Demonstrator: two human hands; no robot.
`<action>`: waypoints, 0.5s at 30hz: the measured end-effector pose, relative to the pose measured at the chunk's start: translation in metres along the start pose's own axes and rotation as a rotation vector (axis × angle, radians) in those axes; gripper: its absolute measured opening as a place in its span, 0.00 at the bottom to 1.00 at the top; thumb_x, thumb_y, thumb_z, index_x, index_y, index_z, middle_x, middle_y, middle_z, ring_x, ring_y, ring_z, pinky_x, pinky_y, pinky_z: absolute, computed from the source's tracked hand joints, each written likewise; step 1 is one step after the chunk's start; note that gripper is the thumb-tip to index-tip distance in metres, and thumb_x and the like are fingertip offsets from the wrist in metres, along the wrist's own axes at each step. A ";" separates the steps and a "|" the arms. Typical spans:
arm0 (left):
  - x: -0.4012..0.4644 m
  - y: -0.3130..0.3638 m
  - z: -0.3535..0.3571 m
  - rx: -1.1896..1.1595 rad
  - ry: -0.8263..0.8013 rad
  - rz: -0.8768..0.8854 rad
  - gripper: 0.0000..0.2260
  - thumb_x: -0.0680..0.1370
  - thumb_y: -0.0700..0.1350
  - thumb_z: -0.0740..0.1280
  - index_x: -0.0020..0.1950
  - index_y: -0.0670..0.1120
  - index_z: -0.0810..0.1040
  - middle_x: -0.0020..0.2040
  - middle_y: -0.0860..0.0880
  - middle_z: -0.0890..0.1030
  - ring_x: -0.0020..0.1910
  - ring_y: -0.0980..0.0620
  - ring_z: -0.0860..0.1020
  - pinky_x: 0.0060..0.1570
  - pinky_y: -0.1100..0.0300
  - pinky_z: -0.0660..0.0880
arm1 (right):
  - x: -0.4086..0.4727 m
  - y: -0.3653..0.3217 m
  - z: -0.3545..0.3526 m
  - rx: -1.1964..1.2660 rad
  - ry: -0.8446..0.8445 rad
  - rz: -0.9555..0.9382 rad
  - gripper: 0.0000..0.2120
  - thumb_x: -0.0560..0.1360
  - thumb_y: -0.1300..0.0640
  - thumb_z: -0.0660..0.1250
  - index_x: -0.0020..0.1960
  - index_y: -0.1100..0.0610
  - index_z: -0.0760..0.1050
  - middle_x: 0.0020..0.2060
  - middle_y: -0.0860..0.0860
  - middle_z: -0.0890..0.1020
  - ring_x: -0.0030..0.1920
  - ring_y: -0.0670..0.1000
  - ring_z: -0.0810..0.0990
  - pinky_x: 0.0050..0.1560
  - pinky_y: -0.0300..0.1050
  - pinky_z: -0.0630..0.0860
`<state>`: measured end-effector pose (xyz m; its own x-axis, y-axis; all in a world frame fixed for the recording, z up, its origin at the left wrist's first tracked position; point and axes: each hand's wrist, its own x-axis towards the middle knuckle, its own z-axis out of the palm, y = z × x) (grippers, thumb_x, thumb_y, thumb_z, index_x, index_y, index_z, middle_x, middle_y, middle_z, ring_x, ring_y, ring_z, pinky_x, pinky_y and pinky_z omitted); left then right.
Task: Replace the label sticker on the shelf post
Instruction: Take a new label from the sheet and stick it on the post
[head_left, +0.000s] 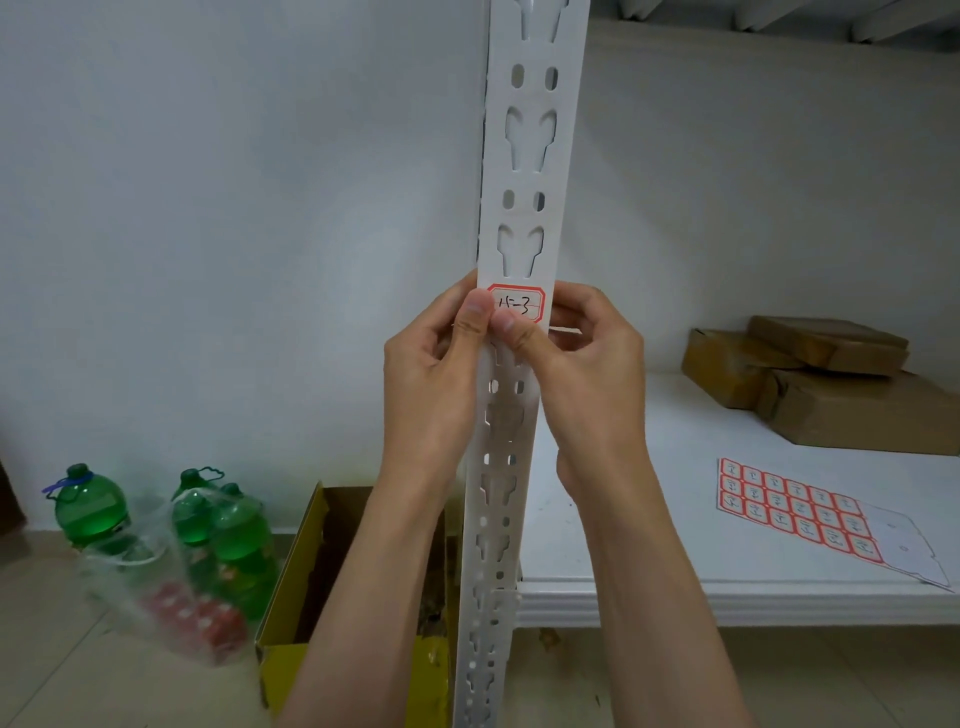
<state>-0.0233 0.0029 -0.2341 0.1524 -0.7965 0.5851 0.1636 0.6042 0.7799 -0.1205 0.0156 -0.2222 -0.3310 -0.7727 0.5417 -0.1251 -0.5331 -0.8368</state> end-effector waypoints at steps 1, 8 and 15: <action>0.000 -0.001 0.000 0.002 0.004 0.001 0.22 0.79 0.54 0.63 0.66 0.41 0.80 0.57 0.45 0.85 0.58 0.49 0.83 0.57 0.59 0.80 | 0.001 0.000 0.002 0.018 0.022 0.006 0.17 0.69 0.53 0.80 0.55 0.52 0.81 0.45 0.47 0.86 0.45 0.48 0.85 0.52 0.50 0.83; 0.000 0.000 0.000 0.033 0.005 -0.008 0.18 0.82 0.53 0.62 0.64 0.42 0.80 0.56 0.47 0.85 0.57 0.49 0.82 0.59 0.55 0.80 | 0.002 0.001 -0.005 0.124 -0.063 0.049 0.17 0.70 0.52 0.79 0.57 0.53 0.81 0.44 0.46 0.86 0.45 0.44 0.85 0.47 0.38 0.81; 0.003 0.003 0.007 0.257 0.023 0.107 0.14 0.84 0.50 0.59 0.61 0.43 0.79 0.47 0.53 0.80 0.42 0.61 0.75 0.41 0.76 0.69 | 0.007 -0.003 0.006 0.084 0.073 0.051 0.13 0.70 0.45 0.77 0.46 0.52 0.79 0.34 0.42 0.80 0.34 0.39 0.78 0.39 0.33 0.73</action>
<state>-0.0288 0.0025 -0.2287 0.1784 -0.7258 0.6644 -0.1068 0.6569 0.7463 -0.1167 0.0100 -0.2152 -0.4028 -0.7736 0.4891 -0.0288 -0.5234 -0.8516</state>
